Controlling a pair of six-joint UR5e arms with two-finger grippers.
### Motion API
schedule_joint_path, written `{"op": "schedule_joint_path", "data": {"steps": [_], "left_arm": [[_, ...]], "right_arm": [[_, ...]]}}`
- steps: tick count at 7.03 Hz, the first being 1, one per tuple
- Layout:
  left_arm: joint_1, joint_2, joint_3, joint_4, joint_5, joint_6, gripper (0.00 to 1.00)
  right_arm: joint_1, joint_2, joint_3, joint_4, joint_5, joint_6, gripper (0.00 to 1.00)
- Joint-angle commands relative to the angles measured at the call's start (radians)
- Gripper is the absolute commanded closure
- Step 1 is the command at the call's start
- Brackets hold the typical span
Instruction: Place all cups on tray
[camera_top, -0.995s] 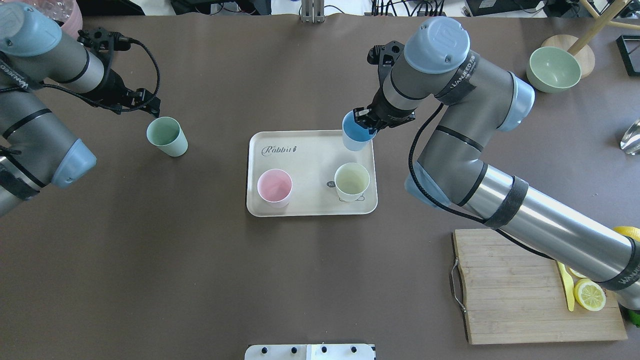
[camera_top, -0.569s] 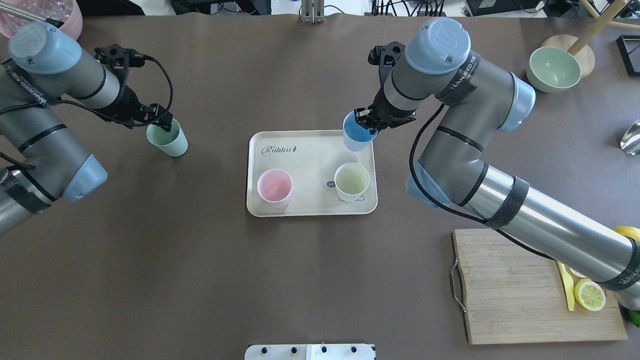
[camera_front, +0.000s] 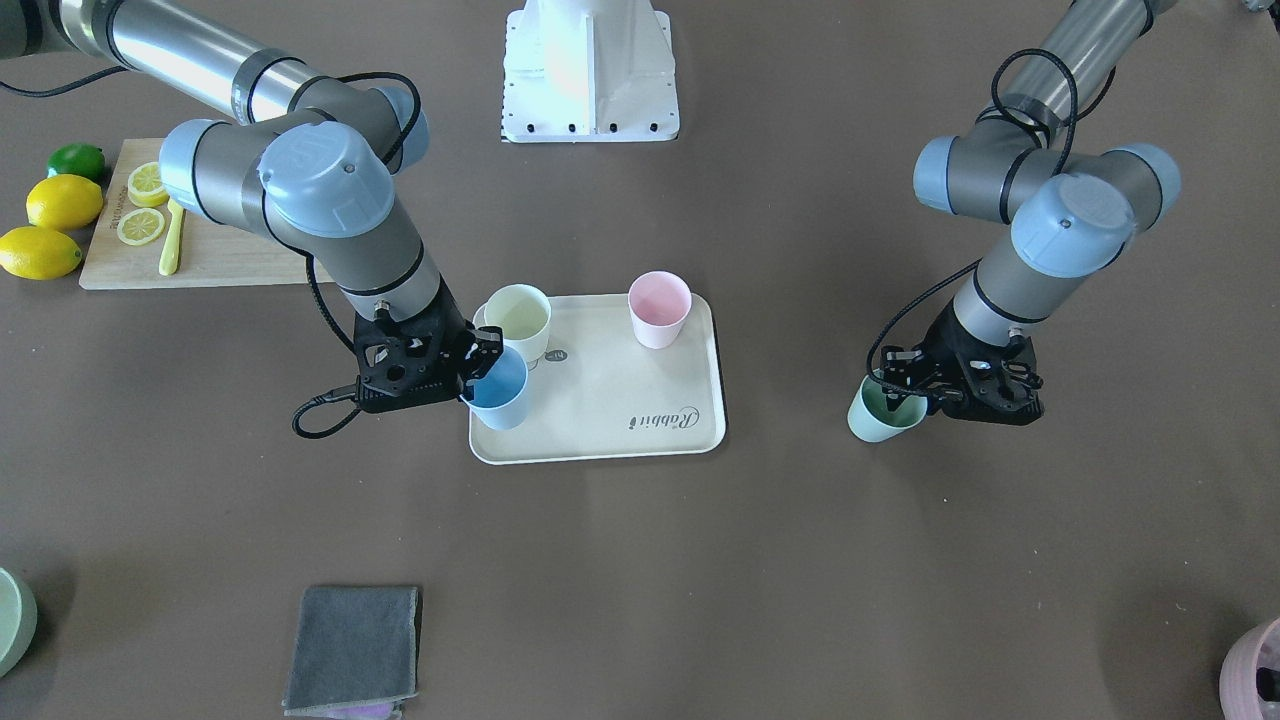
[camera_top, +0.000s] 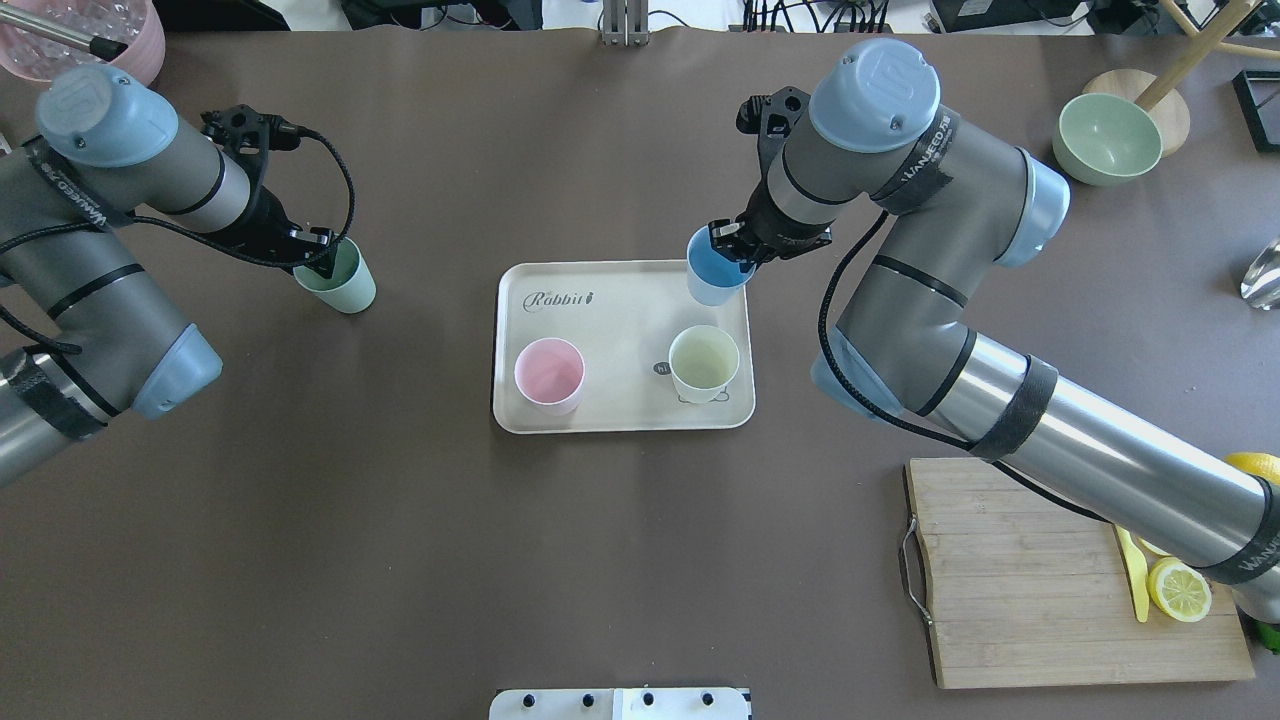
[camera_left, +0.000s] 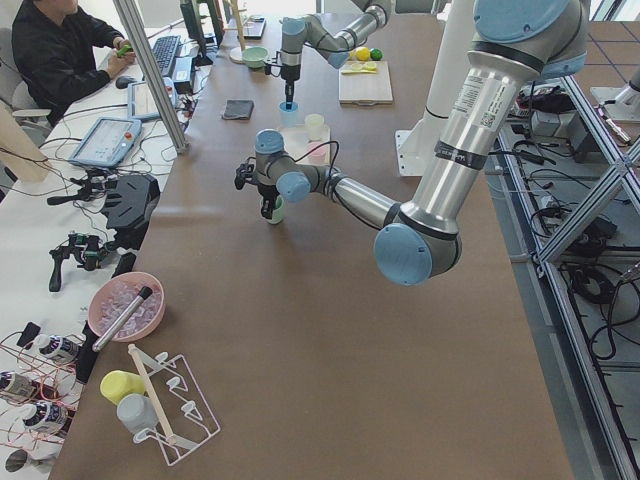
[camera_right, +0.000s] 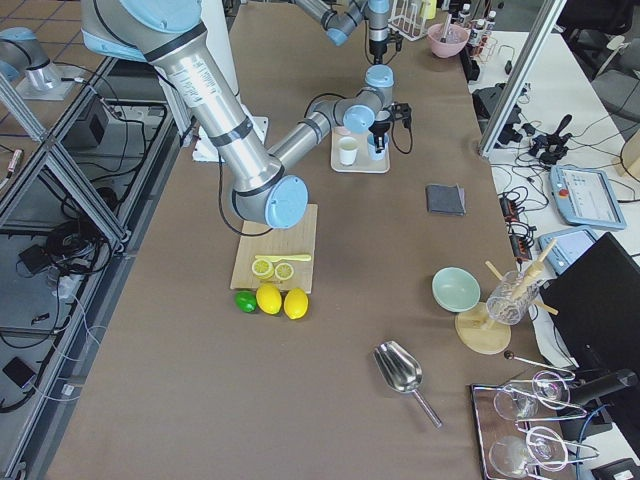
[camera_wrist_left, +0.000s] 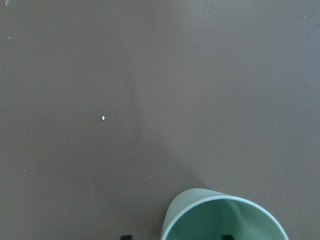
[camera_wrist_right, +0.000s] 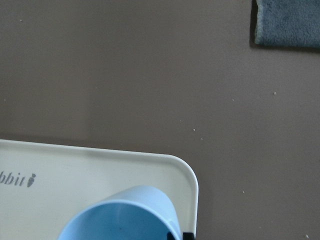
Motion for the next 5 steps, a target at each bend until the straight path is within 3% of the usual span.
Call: {"op": "schedule_joint_path", "data": {"steps": [1, 5], "left_arm": [[-0.005, 0.01, -0.001, -0.056, 0.0, 0.013, 1.0], [-0.049, -0.004, -0.007, -0.045, -0.044, 0.013, 1.0]], "right_arm": [[-0.008, -0.001, 0.0, 0.0, 0.0, 0.0, 1.0], [-0.019, 0.01, -0.03, 0.0, -0.034, -0.003, 1.0]]}}
